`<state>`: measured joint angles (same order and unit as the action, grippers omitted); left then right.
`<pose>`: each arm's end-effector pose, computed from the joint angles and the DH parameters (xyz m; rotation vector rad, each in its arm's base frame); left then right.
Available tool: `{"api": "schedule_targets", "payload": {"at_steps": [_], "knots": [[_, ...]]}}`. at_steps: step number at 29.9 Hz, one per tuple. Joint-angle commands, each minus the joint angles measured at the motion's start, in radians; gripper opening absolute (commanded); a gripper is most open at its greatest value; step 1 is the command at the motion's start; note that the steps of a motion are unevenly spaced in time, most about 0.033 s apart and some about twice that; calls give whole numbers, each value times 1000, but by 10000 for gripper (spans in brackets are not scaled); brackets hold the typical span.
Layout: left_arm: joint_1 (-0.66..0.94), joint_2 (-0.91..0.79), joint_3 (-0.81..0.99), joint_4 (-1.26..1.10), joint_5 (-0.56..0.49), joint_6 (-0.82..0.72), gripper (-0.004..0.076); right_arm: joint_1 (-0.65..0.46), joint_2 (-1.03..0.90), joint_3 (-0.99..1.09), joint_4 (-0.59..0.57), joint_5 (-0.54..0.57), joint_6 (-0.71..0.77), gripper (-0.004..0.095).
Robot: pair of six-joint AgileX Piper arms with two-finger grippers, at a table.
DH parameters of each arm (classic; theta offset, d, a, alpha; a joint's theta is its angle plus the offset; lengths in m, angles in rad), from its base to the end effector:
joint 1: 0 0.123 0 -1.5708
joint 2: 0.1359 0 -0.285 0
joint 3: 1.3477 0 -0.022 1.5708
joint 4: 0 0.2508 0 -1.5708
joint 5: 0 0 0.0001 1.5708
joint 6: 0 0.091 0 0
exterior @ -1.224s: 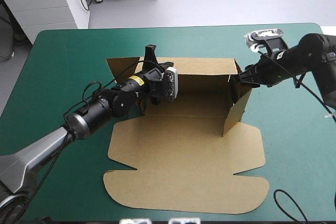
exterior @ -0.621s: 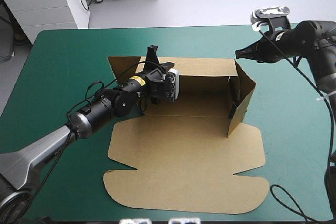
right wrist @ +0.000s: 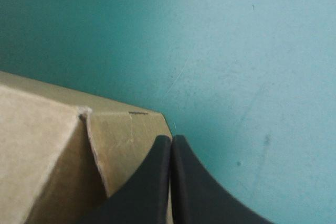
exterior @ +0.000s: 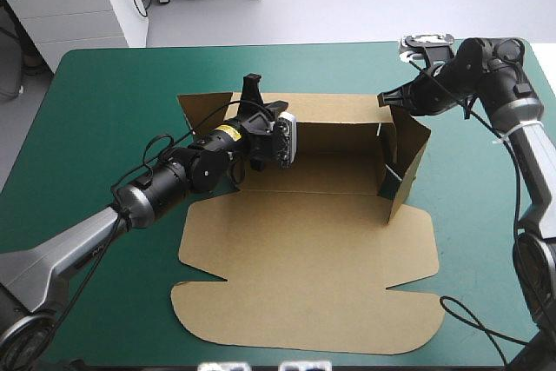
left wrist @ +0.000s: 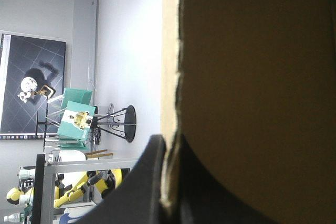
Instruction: Fold the box
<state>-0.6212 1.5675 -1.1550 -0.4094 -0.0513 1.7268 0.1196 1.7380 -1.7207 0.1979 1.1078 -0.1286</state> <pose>0.3018 -0.2138 0.3211 1.5413 1.0749 0.5019 0.3751 0.0612 0.3576 -0.2697 2.5836 0.2589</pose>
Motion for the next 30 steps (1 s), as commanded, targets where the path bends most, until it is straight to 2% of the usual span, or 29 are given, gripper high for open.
{"api": "schedule_targets", "payload": {"at_steps": [1, 7, 13, 18, 24, 30], "knots": [[1, -40, -29, -13, -84, -8, -8, -9, -44, -28, -8, 51, -14, -16], [1, -40, -29, -13, -84, -8, -8, -9, -52, -28, 18, 140, -31, -18], [1, -40, -29, -13, -60, -8, -8, -9, -100, 34, 94, 97, -72, -18], [1, -40, -29, -13, -40, -8, -8, -9, -173, 172, 102, -4, -137, -18], [1, -40, -29, -2, 32, -2, -8, -9, -264, 376, 175, -205, -247, -18], [1, -40, -29, -2, 59, 5, -8, -9, -371, 537, 219, -387, -399, -18]]}}
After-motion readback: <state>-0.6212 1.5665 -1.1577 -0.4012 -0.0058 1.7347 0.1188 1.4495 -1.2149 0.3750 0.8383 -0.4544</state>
